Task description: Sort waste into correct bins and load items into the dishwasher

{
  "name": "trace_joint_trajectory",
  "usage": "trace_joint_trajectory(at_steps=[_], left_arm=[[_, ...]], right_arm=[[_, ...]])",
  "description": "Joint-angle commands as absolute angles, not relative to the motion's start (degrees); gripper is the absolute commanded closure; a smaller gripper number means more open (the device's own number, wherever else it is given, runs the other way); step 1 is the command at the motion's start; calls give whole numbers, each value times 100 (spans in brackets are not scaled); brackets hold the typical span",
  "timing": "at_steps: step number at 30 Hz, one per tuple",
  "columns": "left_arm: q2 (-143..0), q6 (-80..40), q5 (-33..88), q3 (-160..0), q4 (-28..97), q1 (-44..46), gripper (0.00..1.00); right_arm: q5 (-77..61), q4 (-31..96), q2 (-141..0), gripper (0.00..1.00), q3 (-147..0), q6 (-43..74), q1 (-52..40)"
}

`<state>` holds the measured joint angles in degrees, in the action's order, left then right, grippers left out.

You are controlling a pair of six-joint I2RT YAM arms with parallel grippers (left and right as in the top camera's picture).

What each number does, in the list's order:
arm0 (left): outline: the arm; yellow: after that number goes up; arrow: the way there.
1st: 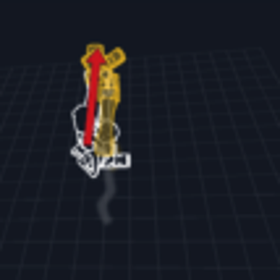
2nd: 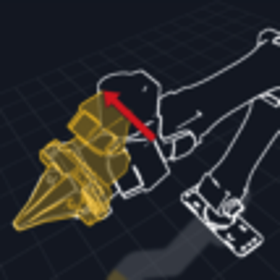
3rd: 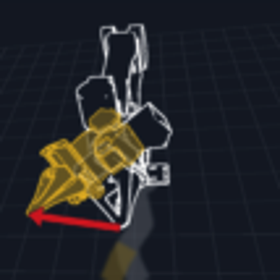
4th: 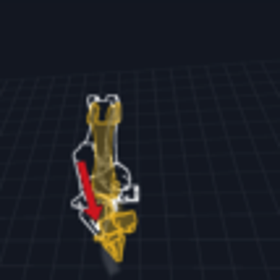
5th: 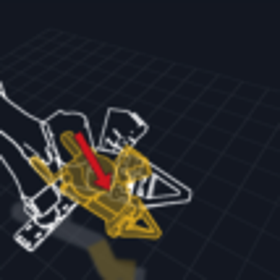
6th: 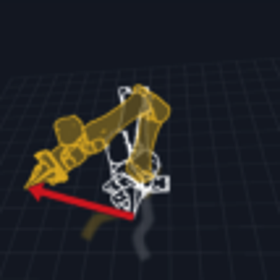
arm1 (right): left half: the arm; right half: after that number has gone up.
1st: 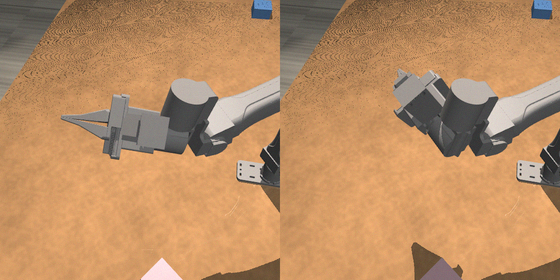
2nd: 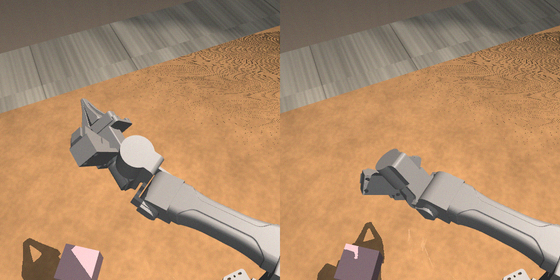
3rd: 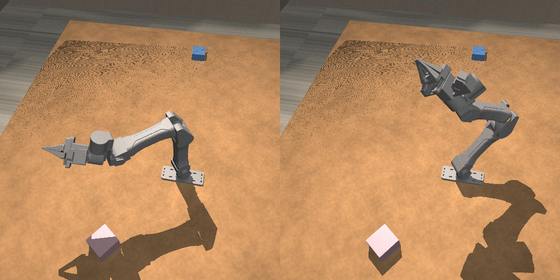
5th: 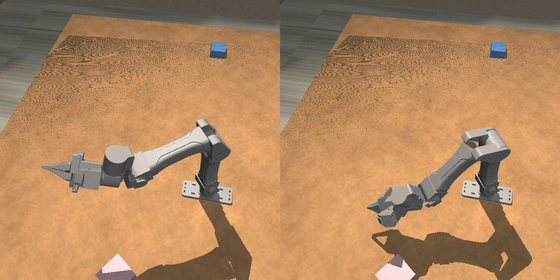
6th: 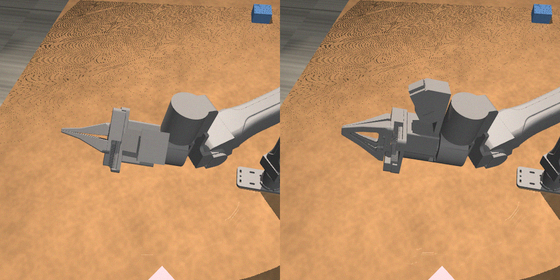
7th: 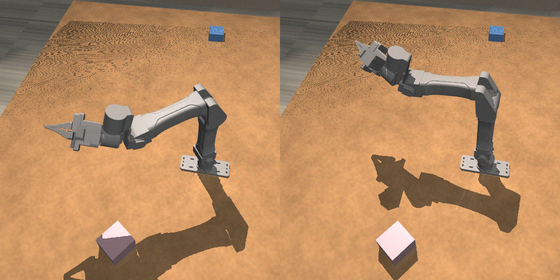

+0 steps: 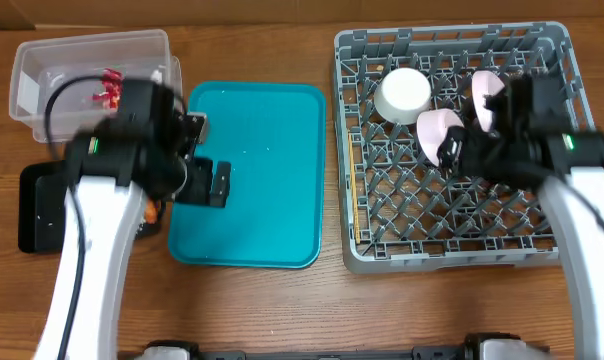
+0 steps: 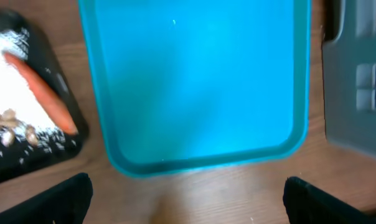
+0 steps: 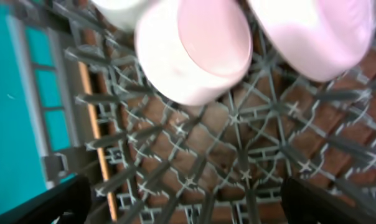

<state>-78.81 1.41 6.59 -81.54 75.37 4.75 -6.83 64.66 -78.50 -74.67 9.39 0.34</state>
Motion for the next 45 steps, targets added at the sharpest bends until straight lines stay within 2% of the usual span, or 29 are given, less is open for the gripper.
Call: trace_joint_trajectory(at_steps=[1,7,11,16,38,45], left_arm=[[-6676,-23,513,-7293,6945,447,0],[-5015,-510,351,-6112,5966,447,0],[-4381,-797,296,-5712,5839,447,0],[-4344,-792,292,-5688,5874,447,0],[-4344,-792,292,-5688,5940,447,0],[-4344,-792,292,-5688,5957,447,0]], right_arm=[[-716,6077,-6678,0,-6855,910,40],[-454,5798,-4945,0,-6036,915,40],[-460,6370,-4285,0,-5909,913,40],[-460,6794,-4187,0,-5909,913,40],[-458,6851,-4117,0,-5905,913,38],[-239,6184,-3299,0,-5537,886,-176]])
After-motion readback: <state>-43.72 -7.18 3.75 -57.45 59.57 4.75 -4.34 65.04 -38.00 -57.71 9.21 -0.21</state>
